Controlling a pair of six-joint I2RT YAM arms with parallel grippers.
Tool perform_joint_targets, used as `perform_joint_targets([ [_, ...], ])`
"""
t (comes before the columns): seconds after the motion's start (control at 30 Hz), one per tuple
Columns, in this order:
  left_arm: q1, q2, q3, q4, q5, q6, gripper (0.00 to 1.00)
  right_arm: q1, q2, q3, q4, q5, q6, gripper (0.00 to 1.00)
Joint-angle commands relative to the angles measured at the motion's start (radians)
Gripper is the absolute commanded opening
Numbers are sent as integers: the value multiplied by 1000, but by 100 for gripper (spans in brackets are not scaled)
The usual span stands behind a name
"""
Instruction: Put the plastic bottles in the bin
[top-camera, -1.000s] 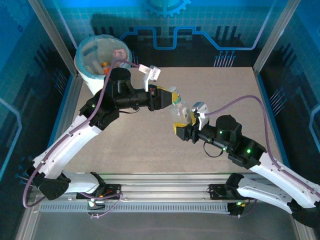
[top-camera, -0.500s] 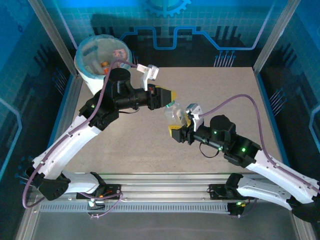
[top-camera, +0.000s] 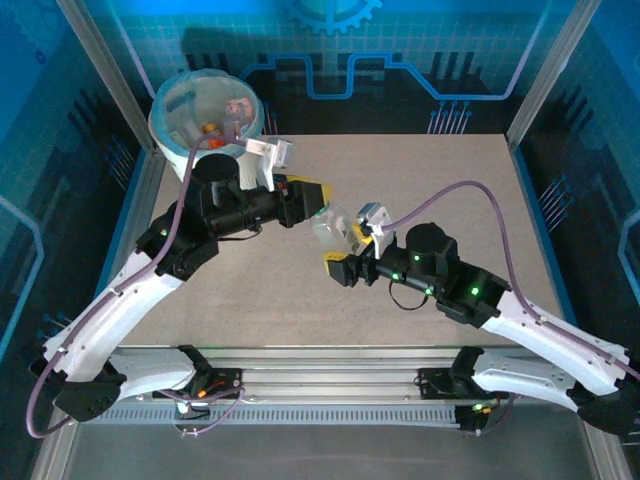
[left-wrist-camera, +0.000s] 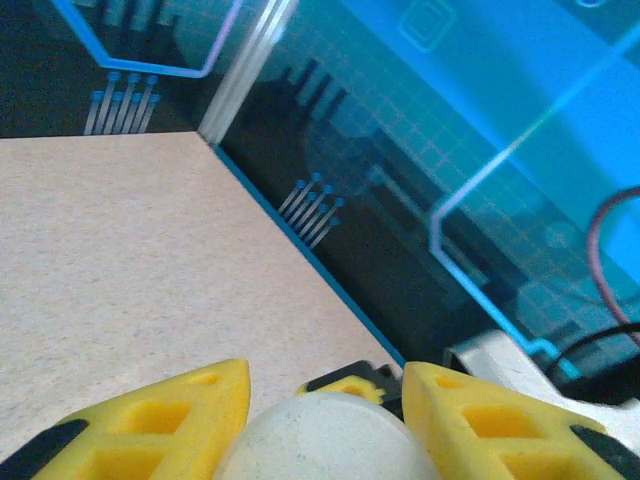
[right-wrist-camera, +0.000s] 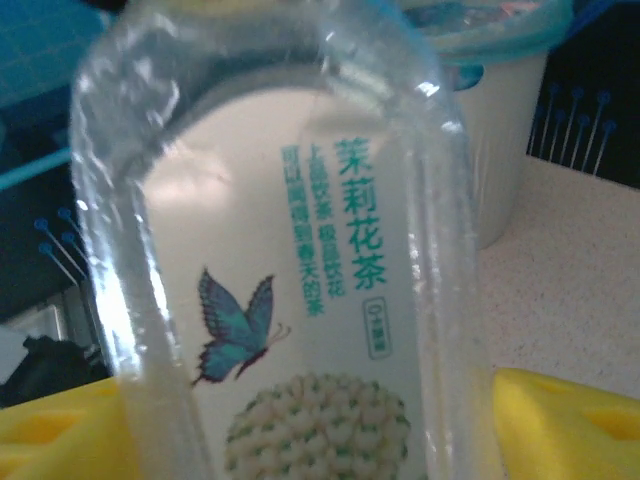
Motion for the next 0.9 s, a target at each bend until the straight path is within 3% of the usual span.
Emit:
perform_joint_targets([
  [0.0, 0, -39, -46, -16, -127, 28, 0, 8, 14, 24, 10, 95, 8, 97],
  [0.27, 80, -133, -96, -12, -280, 50, 0, 9, 14, 48, -28, 164, 23, 100],
  [0.5, 251, -115, 92, -90, -403, 226, 0, 10, 50, 111, -4, 206, 17, 100],
  [0.67, 432, 27, 312, -109, -410, 329, 0, 9, 128, 158, 41, 211, 7, 100],
  [0.87, 607, 326, 657, -158, -369, 368, 0, 10, 237, 256, 29, 177, -25, 100],
])
